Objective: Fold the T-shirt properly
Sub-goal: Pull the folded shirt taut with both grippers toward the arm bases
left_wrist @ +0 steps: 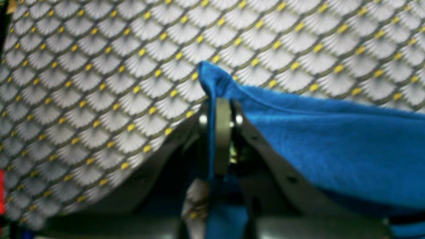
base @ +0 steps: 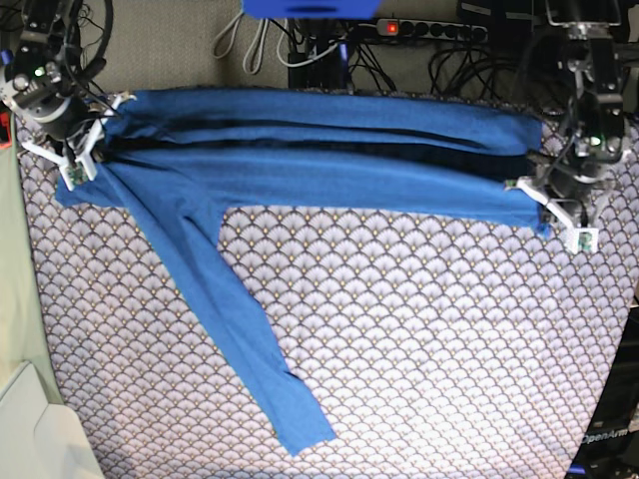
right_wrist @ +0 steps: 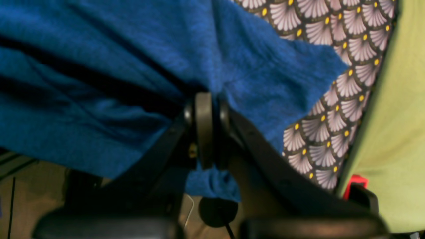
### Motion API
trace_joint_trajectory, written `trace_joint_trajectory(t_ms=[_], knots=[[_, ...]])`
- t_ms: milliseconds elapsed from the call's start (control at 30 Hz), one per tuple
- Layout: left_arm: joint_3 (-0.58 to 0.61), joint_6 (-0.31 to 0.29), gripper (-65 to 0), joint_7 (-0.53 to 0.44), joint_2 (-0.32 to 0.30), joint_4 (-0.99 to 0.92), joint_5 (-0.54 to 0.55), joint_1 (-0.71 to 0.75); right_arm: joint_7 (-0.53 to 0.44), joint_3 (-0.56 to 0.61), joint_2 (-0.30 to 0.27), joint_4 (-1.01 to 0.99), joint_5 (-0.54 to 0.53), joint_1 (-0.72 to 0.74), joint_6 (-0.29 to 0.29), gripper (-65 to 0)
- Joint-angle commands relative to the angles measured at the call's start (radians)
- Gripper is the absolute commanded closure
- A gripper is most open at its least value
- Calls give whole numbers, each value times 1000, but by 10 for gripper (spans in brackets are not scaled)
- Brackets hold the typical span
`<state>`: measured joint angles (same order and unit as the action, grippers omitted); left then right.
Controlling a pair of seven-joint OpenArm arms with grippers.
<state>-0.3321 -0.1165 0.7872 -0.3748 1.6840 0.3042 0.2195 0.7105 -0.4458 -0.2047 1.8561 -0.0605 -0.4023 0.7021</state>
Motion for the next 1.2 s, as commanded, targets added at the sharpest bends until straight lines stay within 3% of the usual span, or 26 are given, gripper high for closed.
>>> trace_joint_trajectory(t_ms=[0, 367, 667, 767, 967, 1167], knots=[[-6, 2, -3, -19, -14, 18, 2, 1, -16, -5, -14, 15, -5, -1, -4, -5], [1, 2, -3, -19, -10, -40, -3, 18, -7, -3, -14, 12, -5, -1, -4, -14], [1, 2, -6, -19, -10, -183, 2, -15, -7, -5, -14, 1, -3, -1, -4, -85], [3, 2, -49, -19, -8, -193, 2, -16, -7, -5, -14, -8, -3, -1, -4, -162], [49, 2, -223, -19, -8, -183, 2, -15, -7, -9, -14, -9, -3, -2, -4, -298], [70, 2, -233, -19, -8, -181, 3, -15, -5, -48, -12, -2, -3, -17, -4, -346]])
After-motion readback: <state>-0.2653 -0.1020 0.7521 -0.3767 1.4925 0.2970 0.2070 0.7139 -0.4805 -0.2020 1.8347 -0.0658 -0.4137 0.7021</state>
